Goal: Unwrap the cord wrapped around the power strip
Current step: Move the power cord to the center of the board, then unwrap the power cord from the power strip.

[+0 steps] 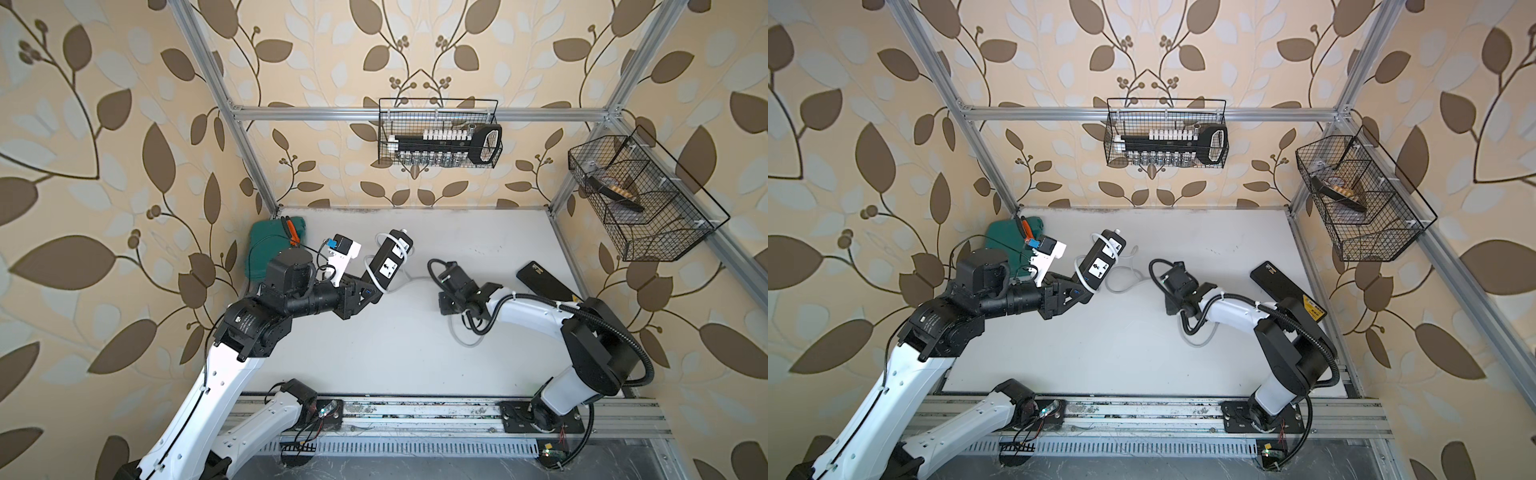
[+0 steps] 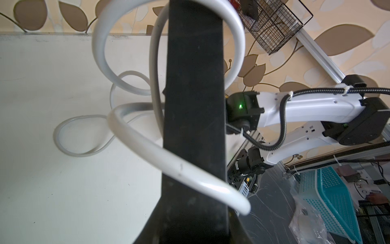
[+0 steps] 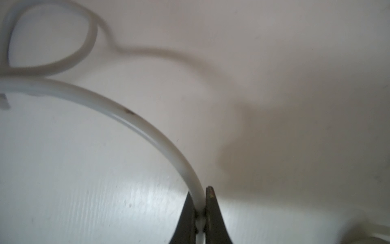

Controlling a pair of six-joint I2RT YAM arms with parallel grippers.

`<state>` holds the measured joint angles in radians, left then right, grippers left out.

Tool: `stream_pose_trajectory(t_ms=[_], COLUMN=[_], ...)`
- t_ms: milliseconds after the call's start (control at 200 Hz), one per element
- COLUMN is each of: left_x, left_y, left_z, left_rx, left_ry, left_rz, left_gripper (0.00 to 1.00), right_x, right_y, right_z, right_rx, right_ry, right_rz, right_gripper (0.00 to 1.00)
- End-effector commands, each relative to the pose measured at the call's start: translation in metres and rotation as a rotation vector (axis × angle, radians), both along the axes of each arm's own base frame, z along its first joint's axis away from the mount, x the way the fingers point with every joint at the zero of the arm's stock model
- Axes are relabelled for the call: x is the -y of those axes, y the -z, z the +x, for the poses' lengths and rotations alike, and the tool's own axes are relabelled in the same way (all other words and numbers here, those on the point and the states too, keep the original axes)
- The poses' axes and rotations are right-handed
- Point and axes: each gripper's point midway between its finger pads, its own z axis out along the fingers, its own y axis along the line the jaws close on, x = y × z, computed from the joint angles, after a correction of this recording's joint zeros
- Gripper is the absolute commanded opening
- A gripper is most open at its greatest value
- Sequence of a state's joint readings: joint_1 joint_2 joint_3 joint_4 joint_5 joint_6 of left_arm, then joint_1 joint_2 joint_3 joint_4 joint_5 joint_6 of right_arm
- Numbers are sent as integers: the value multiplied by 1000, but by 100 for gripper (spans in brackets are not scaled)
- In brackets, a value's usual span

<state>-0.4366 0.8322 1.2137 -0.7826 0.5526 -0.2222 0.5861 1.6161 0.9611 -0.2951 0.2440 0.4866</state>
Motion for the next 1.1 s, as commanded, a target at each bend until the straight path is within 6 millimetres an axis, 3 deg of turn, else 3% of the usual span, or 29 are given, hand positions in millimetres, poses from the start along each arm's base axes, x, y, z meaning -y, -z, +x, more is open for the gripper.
stream_pose_trajectory(t_ms=[0, 130, 255, 360, 430, 505, 615, 710, 795, 935, 1095], left_x=[-7, -12, -13, -12, -11, -9, -3, 2, 6, 10, 17], left_y=[-28, -29, -22, -18, -14, -13, -14, -16, -18, -21, -21], left_z=[-4, -7, -5, -2, -1, 1, 0, -4, -11, -23, -36], left_rx=[93, 105, 95, 87, 81, 78, 75, 79, 79, 73, 46], left_ry=[-31, -50, -63, -64, -63, -51, -14, 31, 74, 143, 226], left_rz=[-56, -55, -42, -41, -36, -36, -44, -52, -62, -76, -104], left_gripper=[0, 0, 0, 0, 0, 0, 0, 0, 0, 0, 0], right_x=[20, 25, 22, 11, 10, 8, -4, -26, -53, -87, -107], right_y=[-37, -41, -8, 23, 23, -1, -68, -122, -156, -192, -203], right_z=[50, 97, 116, 104, 92, 79, 53, 17, -25, -87, -105], right_rx=[93, 128, 83, -13, -23, 9, 148, 304, 467, 759, 849], right_ry=[-11, -22, -23, -43, -42, -58, -155, -341, -572, -943, -1147], right_rz=[-23, -39, -50, 28, 67, 124, 240, 318, 354, 301, 187], right_gripper=[0, 0, 0, 38, 58, 67, 71, 71, 71, 70, 69])
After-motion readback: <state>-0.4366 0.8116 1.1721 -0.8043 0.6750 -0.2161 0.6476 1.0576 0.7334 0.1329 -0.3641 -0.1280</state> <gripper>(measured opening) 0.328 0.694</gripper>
